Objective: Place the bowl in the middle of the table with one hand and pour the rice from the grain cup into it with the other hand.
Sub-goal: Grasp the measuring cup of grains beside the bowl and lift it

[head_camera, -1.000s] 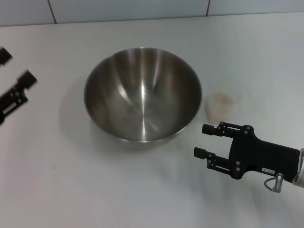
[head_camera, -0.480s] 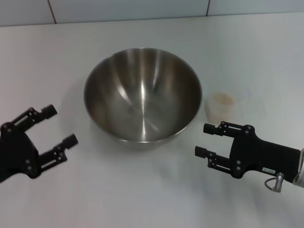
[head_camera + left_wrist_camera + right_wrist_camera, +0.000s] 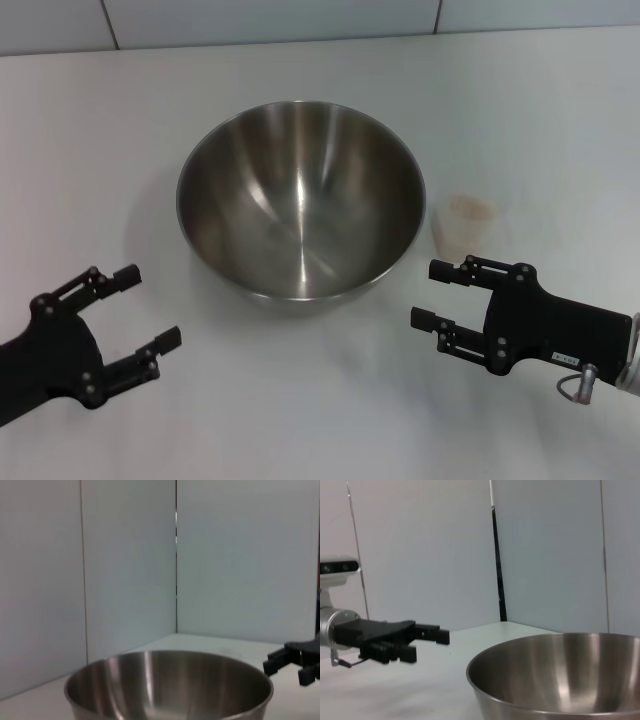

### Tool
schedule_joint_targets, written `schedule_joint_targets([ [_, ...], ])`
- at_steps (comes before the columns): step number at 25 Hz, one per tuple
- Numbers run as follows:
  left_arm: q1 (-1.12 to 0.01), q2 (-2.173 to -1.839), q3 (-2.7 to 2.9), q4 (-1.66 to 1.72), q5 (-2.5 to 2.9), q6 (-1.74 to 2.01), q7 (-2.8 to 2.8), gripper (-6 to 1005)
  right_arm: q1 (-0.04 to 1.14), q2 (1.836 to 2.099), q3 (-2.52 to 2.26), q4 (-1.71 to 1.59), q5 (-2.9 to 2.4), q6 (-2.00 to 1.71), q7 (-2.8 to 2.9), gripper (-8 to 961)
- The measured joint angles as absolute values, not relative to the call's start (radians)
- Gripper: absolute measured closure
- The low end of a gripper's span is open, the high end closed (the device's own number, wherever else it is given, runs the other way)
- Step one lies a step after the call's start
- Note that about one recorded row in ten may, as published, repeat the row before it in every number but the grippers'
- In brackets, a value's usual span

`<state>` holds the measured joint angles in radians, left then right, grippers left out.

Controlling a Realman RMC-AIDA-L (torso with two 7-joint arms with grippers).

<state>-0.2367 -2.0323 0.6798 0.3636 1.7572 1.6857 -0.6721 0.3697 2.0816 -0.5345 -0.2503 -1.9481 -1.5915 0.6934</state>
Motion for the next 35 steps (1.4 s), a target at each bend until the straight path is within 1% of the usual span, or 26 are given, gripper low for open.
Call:
schedule_joint_targets([
  [17,-0.247,-2.033,0.676,0.339,1.768,1.661,-0.658,200,0.357,2.083,-0.507,-0.233,-1.948,-1.603,0.668,395],
  [26,-0.254,-2.032,0.673,0.345,1.763,1.672,-0.666,200,0.288,2.084,-0.305,-0.082,-1.948,-1.645,0.485,398],
  [27,-0.267,-2.024,0.671,0.345,1.762,1.68,-0.673,200,0.277,2.084,-0.278,-0.065,-1.948,-1.645,0.472,399],
  [33,-0.271,-2.024,0.671,0.346,1.762,1.685,-0.678,200,0.2,2.086,-0.087,0.063,-1.948,-1.626,0.348,401],
  [35,-0.275,-2.022,0.67,0.348,1.761,1.688,-0.685,200,0.191,2.086,-0.063,0.079,-1.948,-1.619,0.336,401],
])
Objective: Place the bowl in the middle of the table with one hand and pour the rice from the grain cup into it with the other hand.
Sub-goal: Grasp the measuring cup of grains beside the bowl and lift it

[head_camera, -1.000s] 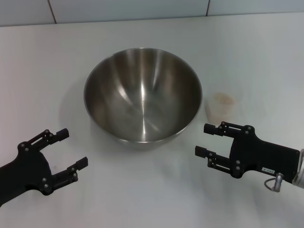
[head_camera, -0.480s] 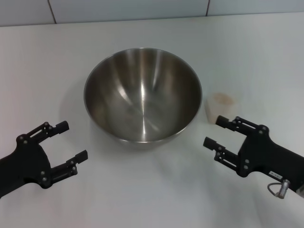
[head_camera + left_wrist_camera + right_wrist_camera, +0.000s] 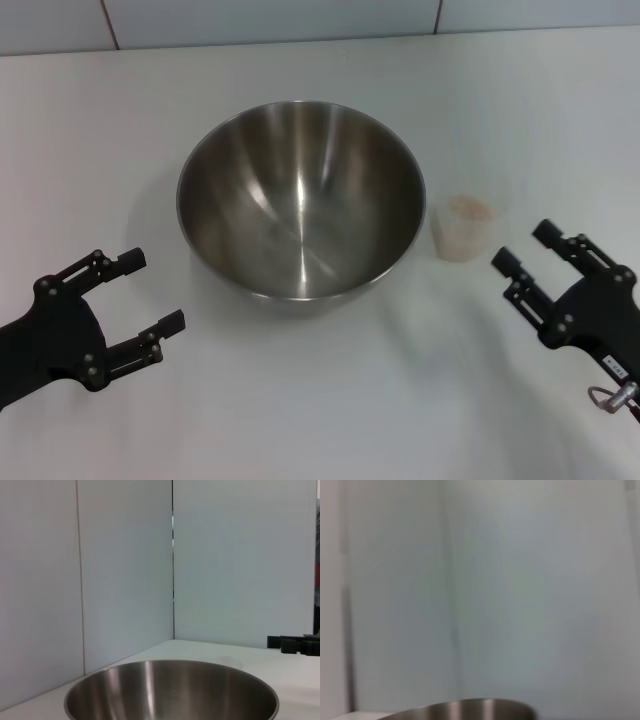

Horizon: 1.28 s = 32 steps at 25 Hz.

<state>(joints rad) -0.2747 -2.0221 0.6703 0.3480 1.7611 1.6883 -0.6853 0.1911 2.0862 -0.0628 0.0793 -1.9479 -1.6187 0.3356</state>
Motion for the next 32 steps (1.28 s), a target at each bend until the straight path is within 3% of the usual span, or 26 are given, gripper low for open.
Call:
schedule_joint_targets([
  [15,-0.278,-2.01,0.669,0.349,1.759,1.711,-0.71,199,0.097,2.089,0.252,0.301,-1.948,-1.425,0.066,406],
  [32,-0.278,-2.008,0.669,0.35,1.759,1.725,-0.707,199,0.142,2.087,0.275,0.302,-1.948,-1.348,0.034,412],
])
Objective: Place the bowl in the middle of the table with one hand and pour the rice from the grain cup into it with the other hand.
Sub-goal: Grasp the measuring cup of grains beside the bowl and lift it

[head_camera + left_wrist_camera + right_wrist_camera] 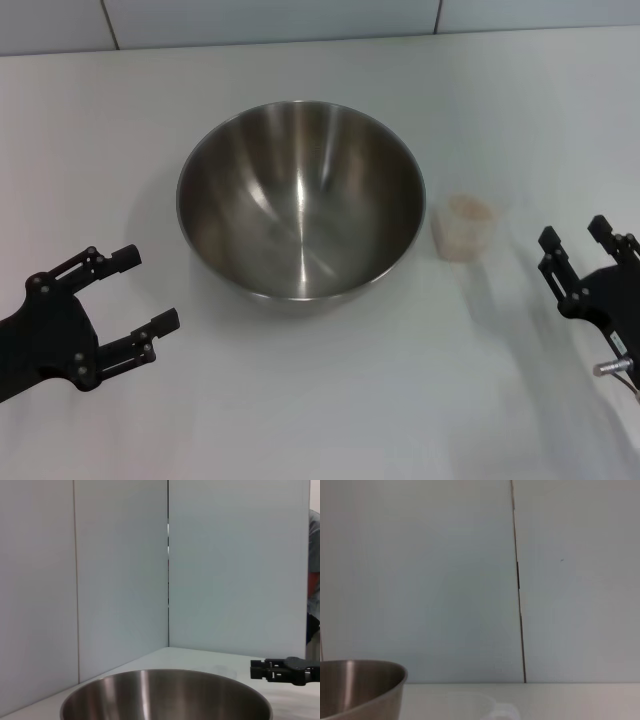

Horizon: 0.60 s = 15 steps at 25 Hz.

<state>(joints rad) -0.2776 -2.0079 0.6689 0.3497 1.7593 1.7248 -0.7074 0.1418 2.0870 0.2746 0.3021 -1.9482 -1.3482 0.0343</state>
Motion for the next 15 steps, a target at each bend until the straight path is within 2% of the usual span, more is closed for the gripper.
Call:
schedule_joint_targets([
  [15,-0.279,-2.017,0.643,0.35,1.758,1.726,-0.705,199,0.262,2.085,0.297,0.263,-1.948,-1.233,0.045,416],
])
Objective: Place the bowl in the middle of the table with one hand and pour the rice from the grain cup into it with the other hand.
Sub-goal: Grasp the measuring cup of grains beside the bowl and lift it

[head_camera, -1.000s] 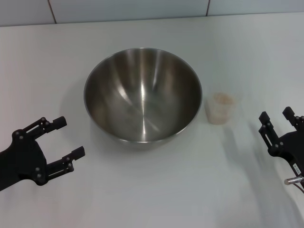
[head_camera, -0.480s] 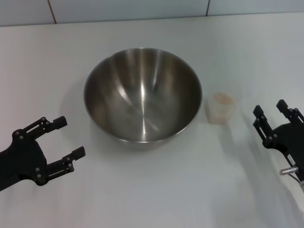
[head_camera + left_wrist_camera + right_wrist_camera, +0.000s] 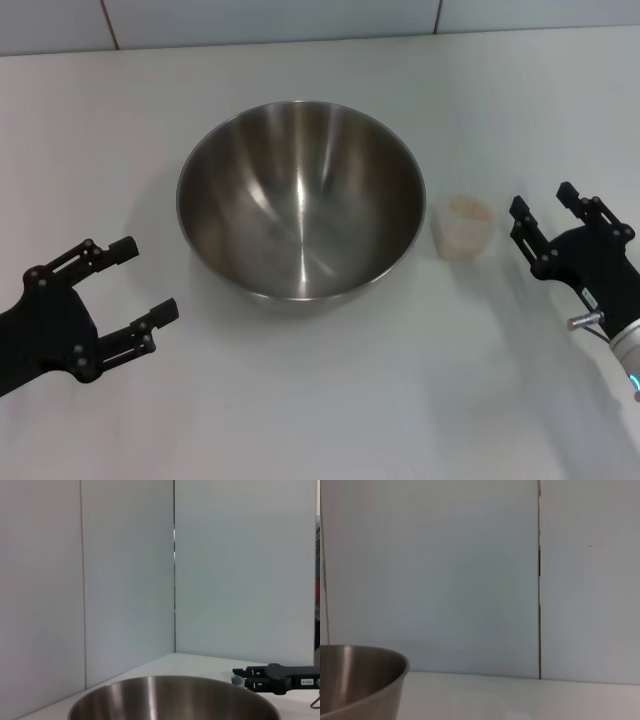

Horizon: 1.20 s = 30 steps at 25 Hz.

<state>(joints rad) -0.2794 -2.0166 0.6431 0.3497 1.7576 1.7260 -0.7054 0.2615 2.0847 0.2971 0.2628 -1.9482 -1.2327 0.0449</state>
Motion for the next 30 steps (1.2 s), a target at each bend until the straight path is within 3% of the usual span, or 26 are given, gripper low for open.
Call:
schedule_joint_targets([
  [30,-0.309,-2.013,0.606,0.35,1.758,1.723,-0.71,199,0.344,2.088,0.333,0.241,-1.948,-1.156,0.046,426],
])
